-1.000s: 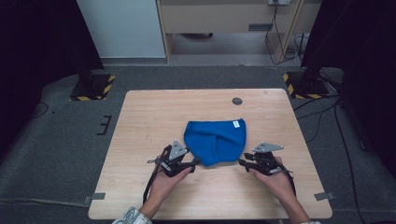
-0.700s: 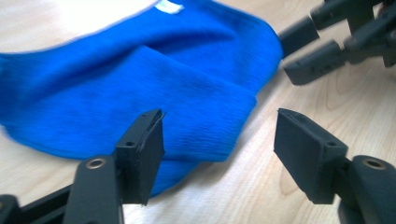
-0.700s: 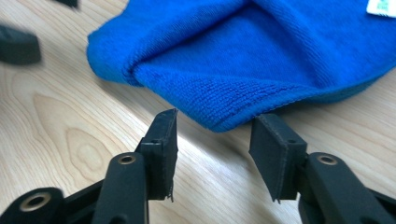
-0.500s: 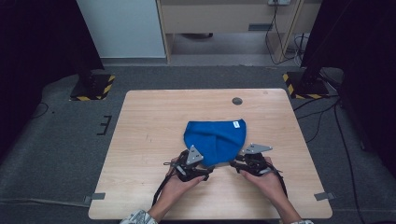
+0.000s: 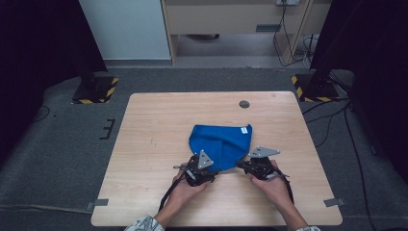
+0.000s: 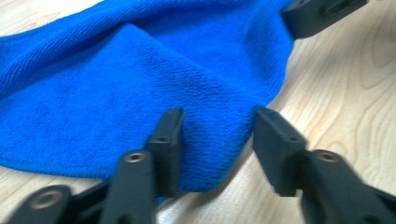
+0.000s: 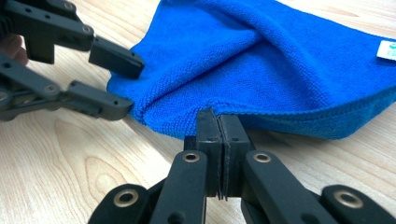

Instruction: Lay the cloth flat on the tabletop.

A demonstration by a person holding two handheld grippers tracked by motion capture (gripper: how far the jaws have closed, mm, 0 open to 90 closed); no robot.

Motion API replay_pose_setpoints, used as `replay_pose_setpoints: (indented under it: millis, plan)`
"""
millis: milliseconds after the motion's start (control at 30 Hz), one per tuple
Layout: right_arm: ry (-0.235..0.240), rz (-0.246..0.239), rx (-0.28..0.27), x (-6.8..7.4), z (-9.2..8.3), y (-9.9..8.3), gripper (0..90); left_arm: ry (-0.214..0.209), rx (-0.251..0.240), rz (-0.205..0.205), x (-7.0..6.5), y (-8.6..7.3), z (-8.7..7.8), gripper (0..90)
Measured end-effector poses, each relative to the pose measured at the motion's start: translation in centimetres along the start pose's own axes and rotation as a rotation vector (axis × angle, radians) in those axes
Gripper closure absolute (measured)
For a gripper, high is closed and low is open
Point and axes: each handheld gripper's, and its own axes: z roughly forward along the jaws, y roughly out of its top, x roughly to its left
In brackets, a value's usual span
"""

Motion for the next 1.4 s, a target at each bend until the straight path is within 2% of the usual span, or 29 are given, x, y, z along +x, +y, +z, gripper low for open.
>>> replay_pose_setpoints:
  millis: [67, 233, 433, 1033, 1400]
  plan:
    - [0.000, 0.009, -0.007, -0.1, -0.1, 0.0, 89.1, 0.001, 0.001, -0.007, 0.2, 0.0, 0.1, 62.6]
    - [0.002, 0.014, -0.007, -0.2, -0.1, 0.1, 89.1, 0.007, -0.003, 0.004, 0.3, 0.0, -0.1, 73.1]
    - [-0.002, 0.017, -0.009, -0.3, -0.2, 0.1, 89.2, 0.009, -0.013, 0.003, 0.4, 0.1, -0.3, 81.1]
    - [-0.013, 0.019, -0.011, -0.6, -0.5, 0.1, 89.6, 0.011, -0.038, -0.019, 0.9, 0.3, -1.0, 84.3]
    - [-0.039, 0.045, -0.014, -1.5, -1.0, 0.0, 89.8, 0.019, -0.077, -0.065, 2.0, 0.4, -1.9, 85.5]
